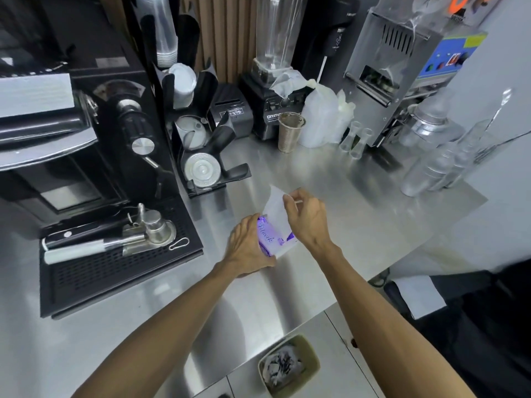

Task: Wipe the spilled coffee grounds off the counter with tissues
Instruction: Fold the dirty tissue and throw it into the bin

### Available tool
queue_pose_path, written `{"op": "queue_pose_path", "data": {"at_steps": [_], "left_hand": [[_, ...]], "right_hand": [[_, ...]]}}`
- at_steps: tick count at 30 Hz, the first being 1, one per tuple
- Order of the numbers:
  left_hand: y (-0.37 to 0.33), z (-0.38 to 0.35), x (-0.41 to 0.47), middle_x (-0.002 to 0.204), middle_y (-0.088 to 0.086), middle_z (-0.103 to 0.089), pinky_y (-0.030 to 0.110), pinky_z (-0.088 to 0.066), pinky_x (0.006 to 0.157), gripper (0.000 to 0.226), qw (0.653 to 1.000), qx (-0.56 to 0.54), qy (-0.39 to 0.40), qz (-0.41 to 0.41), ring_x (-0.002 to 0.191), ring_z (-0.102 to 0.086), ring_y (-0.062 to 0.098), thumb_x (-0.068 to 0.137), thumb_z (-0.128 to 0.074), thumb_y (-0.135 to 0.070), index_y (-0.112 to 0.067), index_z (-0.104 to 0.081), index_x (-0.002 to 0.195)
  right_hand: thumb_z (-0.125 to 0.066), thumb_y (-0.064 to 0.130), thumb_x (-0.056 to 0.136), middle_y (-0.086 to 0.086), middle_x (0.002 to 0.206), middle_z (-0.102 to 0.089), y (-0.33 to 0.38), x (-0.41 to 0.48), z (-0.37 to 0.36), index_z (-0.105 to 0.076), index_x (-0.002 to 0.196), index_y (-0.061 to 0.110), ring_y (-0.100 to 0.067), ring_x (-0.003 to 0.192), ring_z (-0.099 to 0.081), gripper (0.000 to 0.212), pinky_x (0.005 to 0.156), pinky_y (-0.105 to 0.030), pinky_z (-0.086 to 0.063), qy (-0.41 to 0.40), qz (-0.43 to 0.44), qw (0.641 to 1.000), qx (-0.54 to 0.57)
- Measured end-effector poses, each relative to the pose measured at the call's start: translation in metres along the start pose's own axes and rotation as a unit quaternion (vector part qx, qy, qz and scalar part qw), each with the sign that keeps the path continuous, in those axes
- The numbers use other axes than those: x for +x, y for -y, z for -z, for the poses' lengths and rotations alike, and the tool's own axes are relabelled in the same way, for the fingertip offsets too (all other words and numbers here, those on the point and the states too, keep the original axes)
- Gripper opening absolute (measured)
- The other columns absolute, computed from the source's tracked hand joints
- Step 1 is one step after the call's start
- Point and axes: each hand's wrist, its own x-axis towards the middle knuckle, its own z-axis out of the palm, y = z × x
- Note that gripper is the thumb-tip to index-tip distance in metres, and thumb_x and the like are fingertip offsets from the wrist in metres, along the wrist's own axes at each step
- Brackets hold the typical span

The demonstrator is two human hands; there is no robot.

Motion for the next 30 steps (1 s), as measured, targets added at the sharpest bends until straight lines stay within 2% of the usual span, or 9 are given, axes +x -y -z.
{"op": "queue_pose_path", "data": {"at_steps": [5,8,10,12,14,18,22,27,30], "left_hand": [[-0.002,0.001,0.002,0.146,-0.002,-0.028,0.038,-0.027,0.113,0.124,0.999,0.016,0.023,0.015,0.137,-0.027,0.021,0.045,-0.079,-0.050,-0.021,-0.017,0.148],[-0.008,0.008,0.000,0.156,-0.008,-0.017,0.041,-0.024,0.116,0.146,0.999,-0.020,0.027,0.035,0.144,-0.017,0.018,0.034,-0.083,-0.065,-0.028,-0.004,0.151],[-0.018,0.024,-0.005,0.154,-0.011,-0.022,0.037,-0.030,0.113,0.151,0.991,-0.124,0.021,0.047,0.141,-0.026,0.013,0.026,-0.089,-0.067,-0.042,-0.005,0.149],[-0.029,0.044,-0.013,0.143,-0.013,-0.041,0.029,-0.041,0.104,0.135,0.958,-0.278,0.028,0.057,0.130,-0.043,0.002,0.029,-0.096,-0.052,-0.057,-0.020,0.140],[-0.036,0.061,-0.024,0.136,-0.014,-0.054,0.025,-0.045,0.098,0.109,0.907,-0.418,0.038,0.049,0.123,-0.050,-0.004,0.043,-0.097,-0.036,-0.052,-0.037,0.133],[-0.045,0.083,-0.049,0.124,0.007,-0.067,0.039,-0.051,0.095,0.060,0.844,-0.531,0.009,0.070,0.117,-0.062,0.025,0.075,-0.082,-0.019,-0.018,-0.056,0.130],[-0.038,0.102,-0.084,0.110,0.012,-0.072,0.039,-0.055,0.086,0.038,0.848,-0.514,-0.043,0.120,0.097,-0.068,0.025,0.079,-0.077,-0.017,-0.011,-0.067,0.115],[-0.018,0.124,-0.136,0.101,0.007,-0.074,0.023,-0.055,0.062,0.031,0.871,-0.443,-0.128,0.171,0.082,-0.070,0.014,0.083,-0.074,-0.008,-0.008,-0.067,0.114],[0.000,0.133,-0.170,0.108,0.008,-0.073,0.038,-0.057,0.084,0.030,0.862,-0.433,-0.165,0.206,0.097,-0.070,0.021,0.086,-0.071,-0.012,-0.010,-0.068,0.116]], "right_hand": [[-0.050,0.025,0.097,0.007,0.075,-0.059,0.030,0.004,0.028,-0.056,0.087,0.011,-0.006,0.066,-0.052,0.018,0.056,-0.011,-0.035,-0.055,0.029,0.996,0.065],[-0.050,0.025,0.097,0.005,0.074,-0.055,0.037,0.002,0.038,-0.052,0.084,0.009,-0.001,0.062,-0.050,0.020,0.052,-0.012,-0.037,-0.001,0.003,0.993,0.120],[-0.050,0.025,0.097,0.003,0.074,-0.054,0.039,0.001,0.041,-0.050,0.082,0.010,0.000,0.058,-0.048,0.021,0.052,-0.013,-0.038,0.045,-0.034,0.983,0.175],[-0.050,0.027,0.097,0.003,0.075,-0.056,0.040,0.002,0.041,-0.052,0.085,0.008,-0.003,0.059,-0.050,0.023,0.053,-0.015,-0.040,0.080,-0.070,0.970,0.220],[-0.052,0.030,0.097,0.002,0.079,-0.063,0.042,0.000,0.040,-0.055,0.094,0.007,-0.007,0.064,-0.058,0.024,0.057,-0.022,-0.048,0.121,-0.102,0.952,0.261],[-0.064,0.030,0.092,-0.007,0.100,-0.070,0.043,-0.006,0.033,-0.057,0.104,0.014,-0.023,0.090,-0.069,0.021,0.073,-0.044,-0.060,0.189,-0.123,0.924,0.310],[-0.074,0.019,0.084,-0.015,0.101,-0.071,0.046,-0.011,0.025,-0.059,0.100,0.011,-0.027,0.086,-0.069,0.023,0.077,-0.050,-0.056,0.222,-0.129,0.913,0.318],[-0.073,0.004,0.083,-0.019,0.101,-0.072,0.059,-0.025,0.005,-0.063,0.105,0.010,-0.032,0.087,-0.070,0.025,0.076,-0.042,-0.059,0.296,-0.100,0.888,0.336],[-0.068,0.004,0.087,-0.015,0.102,-0.073,0.067,-0.038,-0.013,-0.070,0.102,0.013,-0.027,0.089,-0.071,0.018,0.079,-0.041,-0.059,0.336,-0.085,0.882,0.320]]}}
